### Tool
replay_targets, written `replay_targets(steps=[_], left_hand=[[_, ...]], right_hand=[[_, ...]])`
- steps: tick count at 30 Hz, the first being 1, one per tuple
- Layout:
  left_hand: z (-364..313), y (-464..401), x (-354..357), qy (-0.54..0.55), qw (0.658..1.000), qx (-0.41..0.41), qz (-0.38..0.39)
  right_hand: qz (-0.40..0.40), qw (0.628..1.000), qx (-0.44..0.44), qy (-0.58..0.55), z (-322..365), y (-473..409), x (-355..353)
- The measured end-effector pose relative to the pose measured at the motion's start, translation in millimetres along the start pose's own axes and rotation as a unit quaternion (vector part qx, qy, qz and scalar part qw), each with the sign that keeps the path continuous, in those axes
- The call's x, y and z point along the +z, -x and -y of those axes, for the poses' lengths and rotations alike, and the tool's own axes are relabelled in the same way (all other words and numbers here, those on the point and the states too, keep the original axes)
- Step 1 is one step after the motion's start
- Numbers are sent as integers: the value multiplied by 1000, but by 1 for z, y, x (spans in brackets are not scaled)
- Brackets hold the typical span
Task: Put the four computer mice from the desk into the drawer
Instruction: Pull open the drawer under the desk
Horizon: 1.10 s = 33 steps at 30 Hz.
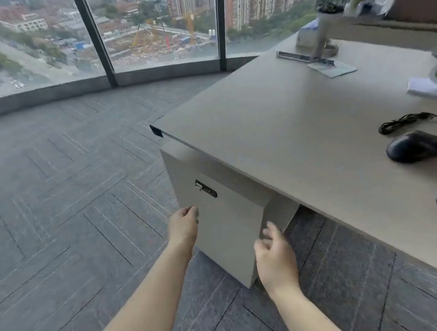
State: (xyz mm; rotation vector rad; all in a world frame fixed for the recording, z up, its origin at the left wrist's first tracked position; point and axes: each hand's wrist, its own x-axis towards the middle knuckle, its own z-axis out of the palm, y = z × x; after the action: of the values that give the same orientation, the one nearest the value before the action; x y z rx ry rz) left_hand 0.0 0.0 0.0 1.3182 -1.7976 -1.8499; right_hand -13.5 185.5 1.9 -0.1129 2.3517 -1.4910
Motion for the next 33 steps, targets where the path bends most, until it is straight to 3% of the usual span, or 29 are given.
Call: replay_targets(steps=[4, 15, 22, 33], left_hand=[[-5, -30, 22, 140, 984, -110, -1], [-10, -89, 48, 194, 973, -120, -31], [-5, -102, 51, 184, 975, -104, -67], [43, -32, -54, 236, 958, -114, -119]], right_hand=[[32, 996, 62, -47, -4, -21, 0], [-29, 996, 35, -80, -4, -36, 19], [-58, 996, 46, -46, -7, -40, 22], [49, 997, -57, 15, -13, 57, 36]])
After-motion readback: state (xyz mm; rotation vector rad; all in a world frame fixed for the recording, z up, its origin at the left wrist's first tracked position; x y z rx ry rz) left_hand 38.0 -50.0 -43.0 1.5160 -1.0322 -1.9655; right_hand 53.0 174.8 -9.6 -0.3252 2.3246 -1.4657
